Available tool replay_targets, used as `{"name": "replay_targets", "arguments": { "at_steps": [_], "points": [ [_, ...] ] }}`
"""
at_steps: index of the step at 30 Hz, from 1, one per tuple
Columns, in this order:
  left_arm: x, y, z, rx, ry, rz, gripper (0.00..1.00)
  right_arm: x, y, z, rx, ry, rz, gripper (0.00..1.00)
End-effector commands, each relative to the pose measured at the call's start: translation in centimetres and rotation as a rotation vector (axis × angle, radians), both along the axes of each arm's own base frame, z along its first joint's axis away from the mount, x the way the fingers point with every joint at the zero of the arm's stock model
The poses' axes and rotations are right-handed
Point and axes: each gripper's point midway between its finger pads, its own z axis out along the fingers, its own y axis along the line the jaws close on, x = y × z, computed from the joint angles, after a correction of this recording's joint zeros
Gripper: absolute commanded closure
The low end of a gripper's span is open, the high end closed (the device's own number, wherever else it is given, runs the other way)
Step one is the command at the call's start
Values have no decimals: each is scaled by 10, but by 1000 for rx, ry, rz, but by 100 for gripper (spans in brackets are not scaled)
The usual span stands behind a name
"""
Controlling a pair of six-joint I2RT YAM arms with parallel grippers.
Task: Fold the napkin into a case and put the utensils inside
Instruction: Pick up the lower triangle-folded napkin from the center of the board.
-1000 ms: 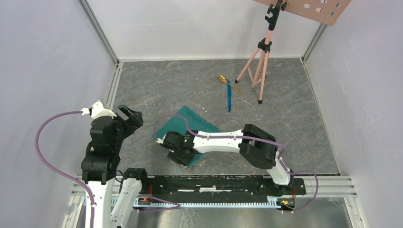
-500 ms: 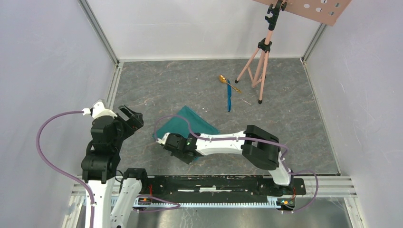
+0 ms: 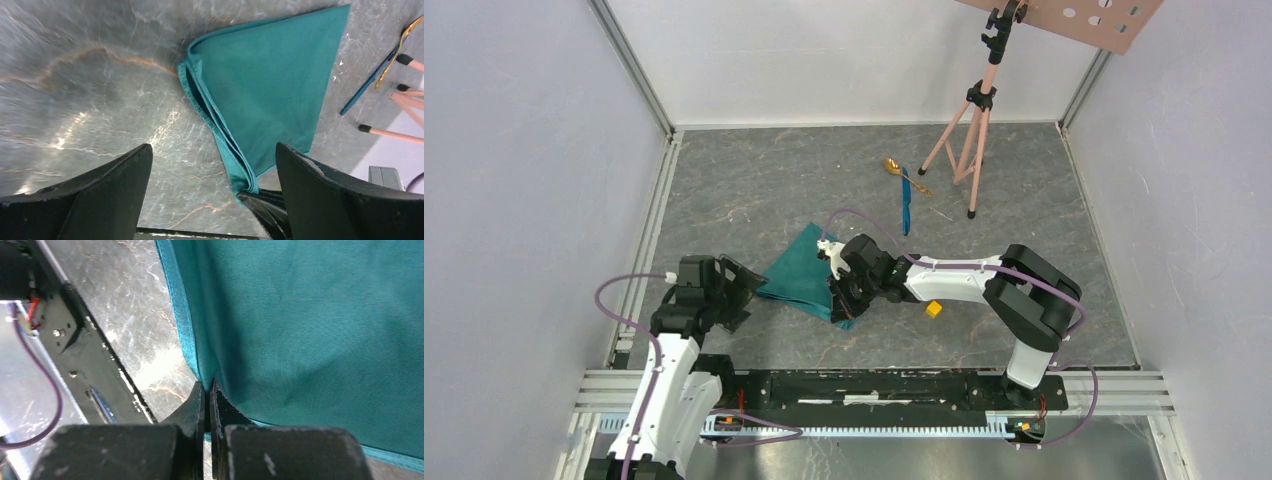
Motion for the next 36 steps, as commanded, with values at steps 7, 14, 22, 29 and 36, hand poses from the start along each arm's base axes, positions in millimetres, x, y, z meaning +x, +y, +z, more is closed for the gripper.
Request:
{"name": "replay_targets", "arguments": {
  "at_steps": [7, 14, 22, 29, 36],
  "points": [
    [43, -34, -16, -323, -56, 115, 5, -4, 13, 32, 225, 75, 26, 100],
    [37, -28, -38, -283, 65, 157, 22, -2, 10, 32, 237, 76, 24, 100],
    [36, -28, -57, -306, 103, 196, 29, 0, 9, 32, 239, 77, 25, 100],
    [45, -26, -57, -281, 89, 185, 52, 0, 11, 30, 246, 94, 30, 100],
    [45, -10, -45, -161, 114, 180, 83, -7, 11, 26, 248, 126, 56, 100]
  ]
}}
